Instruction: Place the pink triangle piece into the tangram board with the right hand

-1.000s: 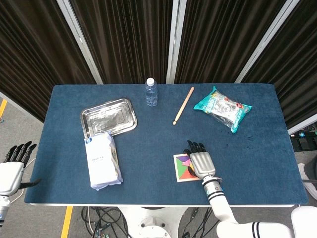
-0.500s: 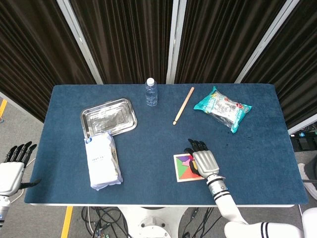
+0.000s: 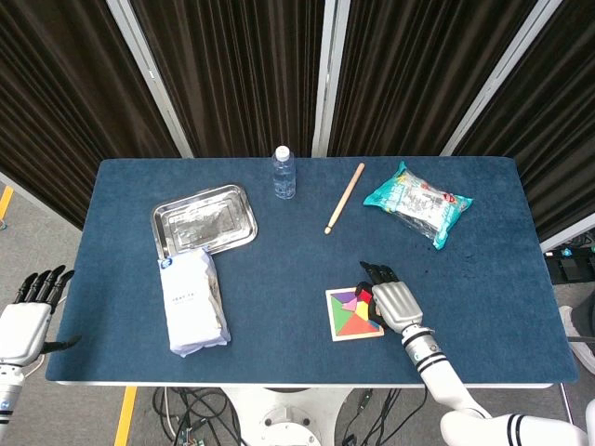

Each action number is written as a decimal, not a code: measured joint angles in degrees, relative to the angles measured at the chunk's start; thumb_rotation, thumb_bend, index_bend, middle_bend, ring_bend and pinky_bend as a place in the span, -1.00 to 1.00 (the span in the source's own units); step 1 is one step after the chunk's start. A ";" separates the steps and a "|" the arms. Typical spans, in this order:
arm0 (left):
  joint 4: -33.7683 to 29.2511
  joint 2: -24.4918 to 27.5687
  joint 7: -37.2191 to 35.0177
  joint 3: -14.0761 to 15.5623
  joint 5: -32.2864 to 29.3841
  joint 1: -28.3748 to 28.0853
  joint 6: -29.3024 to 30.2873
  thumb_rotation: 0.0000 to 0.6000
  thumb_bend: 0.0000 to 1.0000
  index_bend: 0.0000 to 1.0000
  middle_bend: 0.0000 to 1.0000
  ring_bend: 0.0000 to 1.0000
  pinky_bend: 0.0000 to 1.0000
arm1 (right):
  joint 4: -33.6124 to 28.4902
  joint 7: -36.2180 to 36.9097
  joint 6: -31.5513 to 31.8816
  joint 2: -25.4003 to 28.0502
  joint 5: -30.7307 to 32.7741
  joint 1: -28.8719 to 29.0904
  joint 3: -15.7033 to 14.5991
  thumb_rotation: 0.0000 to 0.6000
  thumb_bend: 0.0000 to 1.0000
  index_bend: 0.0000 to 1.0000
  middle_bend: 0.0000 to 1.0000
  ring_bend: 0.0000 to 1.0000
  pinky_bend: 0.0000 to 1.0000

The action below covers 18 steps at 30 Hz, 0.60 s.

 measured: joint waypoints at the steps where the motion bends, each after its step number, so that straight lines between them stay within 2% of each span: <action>1: -0.01 0.02 -0.03 0.00 0.01 0.01 0.03 1.00 -1.00 -1.00 -1.00 -1.00 -1.00 | 0.11 0.09 -0.02 -0.12 -0.10 0.02 0.05 0.64 0.89 -0.24 -1.00 -1.00 -1.00; 18: 0.04 -0.05 0.08 -0.04 -0.28 -0.13 -0.25 1.00 -1.00 -1.00 -1.00 -1.00 -1.00 | 1.69 -1.90 -1.13 -2.04 1.59 0.87 0.80 0.66 0.88 -0.18 -1.00 -1.00 -1.00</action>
